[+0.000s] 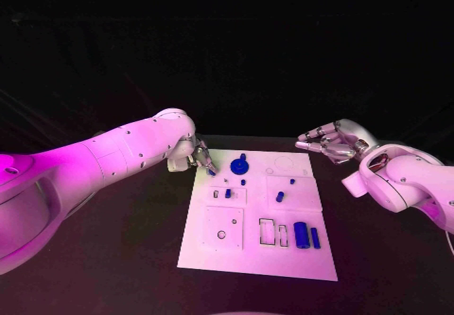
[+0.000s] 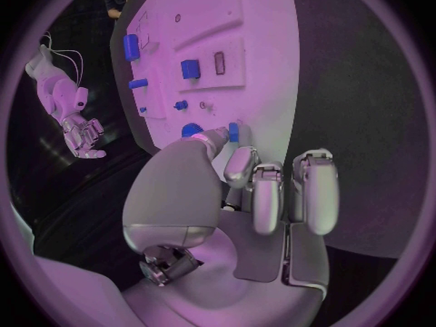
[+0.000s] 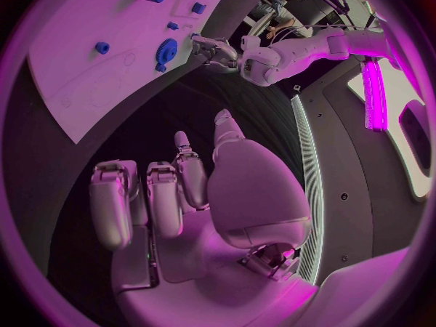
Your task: Assemble the parts on the task board
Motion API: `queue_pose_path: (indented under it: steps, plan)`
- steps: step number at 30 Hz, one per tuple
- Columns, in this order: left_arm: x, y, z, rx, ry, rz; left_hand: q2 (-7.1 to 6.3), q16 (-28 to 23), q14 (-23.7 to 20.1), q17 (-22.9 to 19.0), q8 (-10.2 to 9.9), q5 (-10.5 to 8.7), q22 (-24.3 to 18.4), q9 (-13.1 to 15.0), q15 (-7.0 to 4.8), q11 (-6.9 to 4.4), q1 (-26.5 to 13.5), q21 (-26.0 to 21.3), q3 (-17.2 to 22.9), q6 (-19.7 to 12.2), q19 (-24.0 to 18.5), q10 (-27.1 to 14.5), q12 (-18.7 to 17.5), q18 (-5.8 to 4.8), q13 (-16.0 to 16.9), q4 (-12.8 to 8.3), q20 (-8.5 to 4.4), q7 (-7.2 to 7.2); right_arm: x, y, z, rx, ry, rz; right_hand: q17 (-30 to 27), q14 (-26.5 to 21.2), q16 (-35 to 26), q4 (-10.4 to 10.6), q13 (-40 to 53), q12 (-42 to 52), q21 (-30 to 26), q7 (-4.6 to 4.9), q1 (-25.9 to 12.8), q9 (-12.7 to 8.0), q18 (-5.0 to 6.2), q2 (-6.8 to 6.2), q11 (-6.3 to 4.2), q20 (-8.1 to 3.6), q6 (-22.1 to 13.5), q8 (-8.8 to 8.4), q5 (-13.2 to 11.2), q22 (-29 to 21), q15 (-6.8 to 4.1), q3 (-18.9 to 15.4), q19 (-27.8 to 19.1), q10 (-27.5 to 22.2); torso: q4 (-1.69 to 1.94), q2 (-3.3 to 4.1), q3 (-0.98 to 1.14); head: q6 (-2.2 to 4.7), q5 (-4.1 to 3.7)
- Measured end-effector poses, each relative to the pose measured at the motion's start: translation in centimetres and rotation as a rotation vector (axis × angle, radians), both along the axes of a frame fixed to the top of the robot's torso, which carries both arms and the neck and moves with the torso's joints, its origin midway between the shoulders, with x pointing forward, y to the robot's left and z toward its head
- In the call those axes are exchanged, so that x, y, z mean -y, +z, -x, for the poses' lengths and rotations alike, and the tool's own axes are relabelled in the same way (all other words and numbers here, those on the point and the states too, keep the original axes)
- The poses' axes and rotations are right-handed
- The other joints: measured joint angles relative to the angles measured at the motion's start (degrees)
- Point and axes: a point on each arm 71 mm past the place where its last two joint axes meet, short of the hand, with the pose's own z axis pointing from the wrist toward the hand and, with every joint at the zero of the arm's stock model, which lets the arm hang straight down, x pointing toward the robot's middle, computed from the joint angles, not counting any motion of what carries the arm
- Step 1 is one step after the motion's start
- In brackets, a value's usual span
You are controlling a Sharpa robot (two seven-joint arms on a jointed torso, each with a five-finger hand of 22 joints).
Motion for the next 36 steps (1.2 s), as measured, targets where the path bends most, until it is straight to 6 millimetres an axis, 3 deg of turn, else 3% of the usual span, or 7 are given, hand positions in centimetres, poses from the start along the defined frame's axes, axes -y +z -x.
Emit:
queue_pose_path:
  steps: [11,23,36]
  plan:
    - [0.1,0.3,2.5,0.019,-0.04,0.052,-0.95,0.0,-0.01,0.0,0.65,0.84,0.0,0.26,-0.01,-0.41,-1.54,0.0,1.66,0.01,0.0,0.41,0.47,-0.01,0.46,-1.19,0.0,0.02,0.2,-0.1,0.1,-0.004,0.0,0.002,-0.01,0.0,0.0,0.0,-0.06,0.0,0.0,0.0,0.0,0.0,0.0,0.0,0.0,0.0,0.0,0.0,0.25,-0.01,0.0,0.0,0.0,0.0,0.19,-0.12,0.07,0.1,0.21]
    - [0.6,-1.3,6.4,0.062,-0.042,0.107,-2.09,0.0,-0.01,-0.01,1.0,2.89,-0.01,0.37,-0.01,-0.55,-3.18,1.0,3.41,0.66,0.0,1.78,2.0,0.0,2.24,-2.93,0.01,-0.21,0.3,-0.3,0.1,-0.01,-0.001,0.005,-0.01,0.0,0.0,0.0,-0.04,0.0,0.0,0.0,0.0,-0.01,0.0,0.0,0.0,0.0,0.0,0.0,0.25,-0.02,0.0,0.0,0.0,0.0,0.41,-0.25,0.1,-0.36,0.26]
    - [1.2,-1.7,7.4,0.11,-0.041,0.095,-2.5,0.0,-0.02,-0.01,1.23,3.3,-0.01,0.33,-0.01,-0.72,-3.7,1.0,3.84,0.87,0.0,1.96,2.0,0.0,2.43,-3.37,0.01,-0.22,0.3,-0.6,0.2,-0.016,0.0,0.006,-0.02,0.0,0.0,0.0,-0.05,0.0,0.0,0.0,-0.01,-0.03,0.0,-0.01,0.0,0.0,0.0,0.0,0.24,-0.03,0.0,0.0,0.0,0.0,0.23,-0.16,0.07,-0.46,0.28]
